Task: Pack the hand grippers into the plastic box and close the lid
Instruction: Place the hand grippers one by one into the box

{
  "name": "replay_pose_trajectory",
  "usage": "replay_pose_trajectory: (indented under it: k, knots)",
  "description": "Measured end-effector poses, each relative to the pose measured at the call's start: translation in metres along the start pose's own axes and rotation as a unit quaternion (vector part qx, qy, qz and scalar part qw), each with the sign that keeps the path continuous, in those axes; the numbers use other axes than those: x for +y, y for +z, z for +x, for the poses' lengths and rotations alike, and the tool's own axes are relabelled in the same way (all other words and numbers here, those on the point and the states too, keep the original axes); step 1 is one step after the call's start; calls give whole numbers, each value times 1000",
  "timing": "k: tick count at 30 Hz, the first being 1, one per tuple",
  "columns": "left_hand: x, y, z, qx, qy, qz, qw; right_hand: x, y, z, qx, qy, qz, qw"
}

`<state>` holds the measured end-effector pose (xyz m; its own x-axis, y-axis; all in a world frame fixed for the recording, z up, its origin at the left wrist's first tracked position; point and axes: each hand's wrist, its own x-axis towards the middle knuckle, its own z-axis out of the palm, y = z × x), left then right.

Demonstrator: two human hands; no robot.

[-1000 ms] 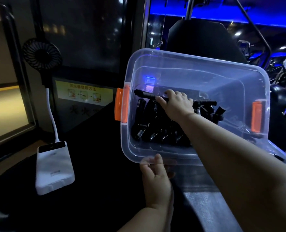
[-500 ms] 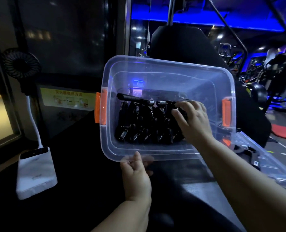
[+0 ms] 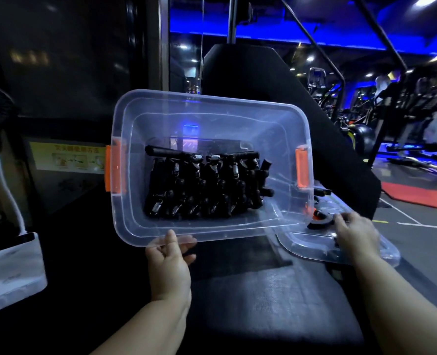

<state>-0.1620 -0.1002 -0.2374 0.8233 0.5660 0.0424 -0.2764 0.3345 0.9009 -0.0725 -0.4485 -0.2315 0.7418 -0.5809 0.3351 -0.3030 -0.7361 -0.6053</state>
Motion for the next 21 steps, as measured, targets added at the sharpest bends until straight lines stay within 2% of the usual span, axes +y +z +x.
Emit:
replay_pose_trajectory:
  k: [3, 9, 21]
  knots:
    - [-1, -1, 0, 4, -1, 6, 1000, -6, 2, -7, -65, 27, -86, 994]
    - [0, 1, -2, -3, 0, 8, 1000, -28, 10, -14, -104, 45, -182, 977]
    - [0, 0, -2, 1, -8, -2, 1000, -37, 11, -13, -100, 55, -217, 970]
